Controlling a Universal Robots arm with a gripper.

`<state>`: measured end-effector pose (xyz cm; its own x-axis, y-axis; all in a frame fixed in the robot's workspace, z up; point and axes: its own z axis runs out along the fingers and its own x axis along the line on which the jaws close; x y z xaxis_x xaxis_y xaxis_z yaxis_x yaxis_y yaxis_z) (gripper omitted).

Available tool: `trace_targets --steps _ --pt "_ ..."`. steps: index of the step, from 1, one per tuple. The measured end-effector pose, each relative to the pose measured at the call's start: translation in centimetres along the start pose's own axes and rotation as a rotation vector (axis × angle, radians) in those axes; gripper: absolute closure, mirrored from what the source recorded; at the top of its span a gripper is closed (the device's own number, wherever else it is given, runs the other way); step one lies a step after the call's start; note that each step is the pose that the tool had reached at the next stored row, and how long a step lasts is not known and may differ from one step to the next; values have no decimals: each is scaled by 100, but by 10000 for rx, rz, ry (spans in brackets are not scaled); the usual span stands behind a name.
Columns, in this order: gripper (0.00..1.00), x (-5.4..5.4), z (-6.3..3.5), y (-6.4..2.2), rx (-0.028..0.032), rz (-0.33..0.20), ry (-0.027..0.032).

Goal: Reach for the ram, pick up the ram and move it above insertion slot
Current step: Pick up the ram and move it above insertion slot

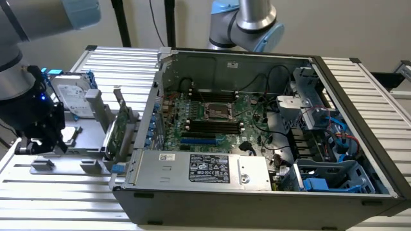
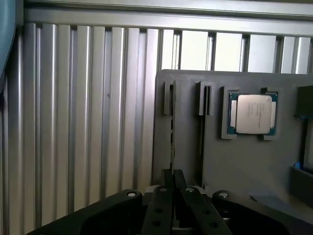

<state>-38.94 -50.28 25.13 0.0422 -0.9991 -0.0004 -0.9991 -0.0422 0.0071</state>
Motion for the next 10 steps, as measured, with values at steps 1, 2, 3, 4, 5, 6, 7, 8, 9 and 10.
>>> trace_targets --steps 1,2,3,4,5,6,7,8,9,10 --pt "87 1 -49 -5 -1 0 0" --pt "87 1 -94 -15 1 -1 -4" --pt "87 1 -138 -29 2 -1 -6" --pt "87 1 -184 -51 0 1 -7" --pt "87 0 -229 -76 1 0 -8" --pt "87 -3 -275 -100 1 -1 -9" --pt "87 -6 -321 -122 0 -2 -8" --pt "87 -9 -365 -143 -2 -3 -7" --pt "87 -13 -414 -167 -1 -4 -7" --pt "87 -16 -459 -189 0 -4 -8"
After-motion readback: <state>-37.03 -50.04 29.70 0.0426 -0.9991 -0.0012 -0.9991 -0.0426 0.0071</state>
